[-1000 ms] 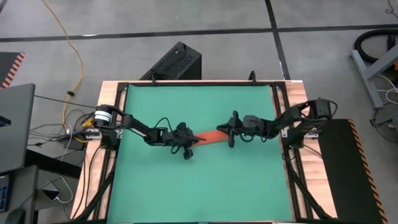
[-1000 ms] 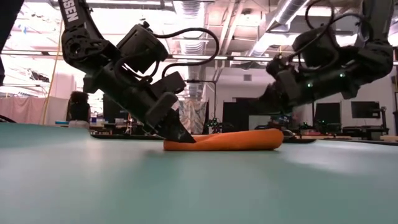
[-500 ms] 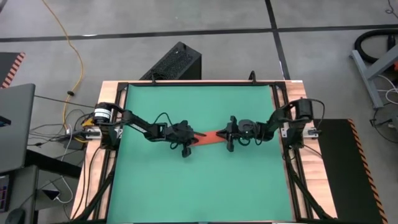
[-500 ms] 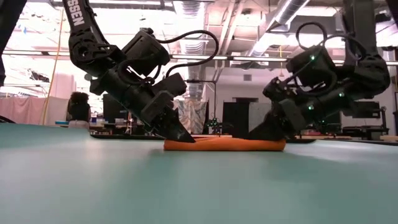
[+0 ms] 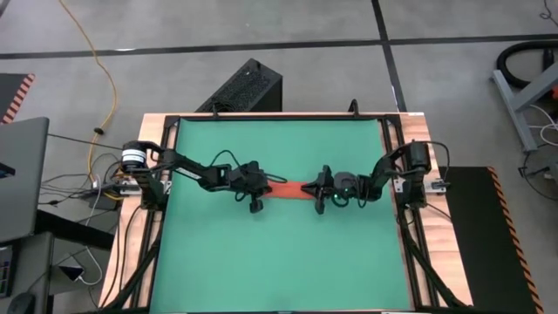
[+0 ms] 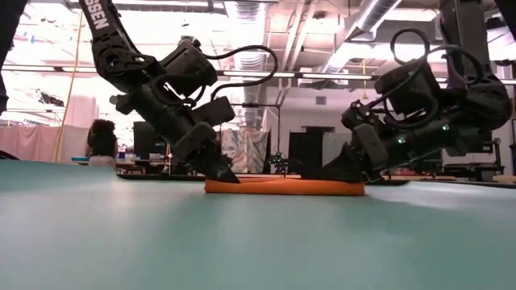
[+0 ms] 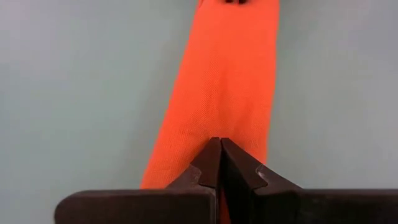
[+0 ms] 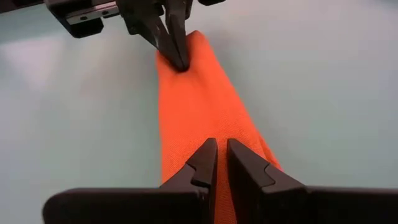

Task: Roll towel
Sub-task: Roll the orange microfiber towel

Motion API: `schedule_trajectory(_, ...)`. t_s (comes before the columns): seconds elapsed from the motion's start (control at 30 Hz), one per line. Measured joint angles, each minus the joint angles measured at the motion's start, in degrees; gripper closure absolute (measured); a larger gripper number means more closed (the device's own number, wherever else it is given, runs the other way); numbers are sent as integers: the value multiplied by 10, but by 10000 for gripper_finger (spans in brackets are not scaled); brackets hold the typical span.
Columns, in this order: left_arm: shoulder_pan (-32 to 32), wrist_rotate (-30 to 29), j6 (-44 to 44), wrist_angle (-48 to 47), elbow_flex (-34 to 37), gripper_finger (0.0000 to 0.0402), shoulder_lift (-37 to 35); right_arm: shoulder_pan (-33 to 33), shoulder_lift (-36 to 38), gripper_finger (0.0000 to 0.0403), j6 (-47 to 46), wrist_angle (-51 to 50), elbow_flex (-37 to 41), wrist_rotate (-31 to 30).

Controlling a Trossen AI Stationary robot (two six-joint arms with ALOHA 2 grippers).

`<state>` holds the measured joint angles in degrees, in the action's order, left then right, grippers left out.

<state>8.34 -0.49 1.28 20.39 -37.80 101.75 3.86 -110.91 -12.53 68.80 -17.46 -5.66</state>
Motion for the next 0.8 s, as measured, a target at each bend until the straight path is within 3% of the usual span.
schedule_trajectory(0.4, 2, 0, 16, -4, -1, 401, -8, -15, 1, 345, -5, 7, 1, -24)
schedule_trajectory(0.63, -11, -13, 67, -8, -2, 401, -77, -15, 1, 345, -5, 6, 1, -24)
schedule_trajectory(0.8, -38, -43, 38, 110, -1, 402, -84, -15, 1, 345, -5, 6, 1, -24)
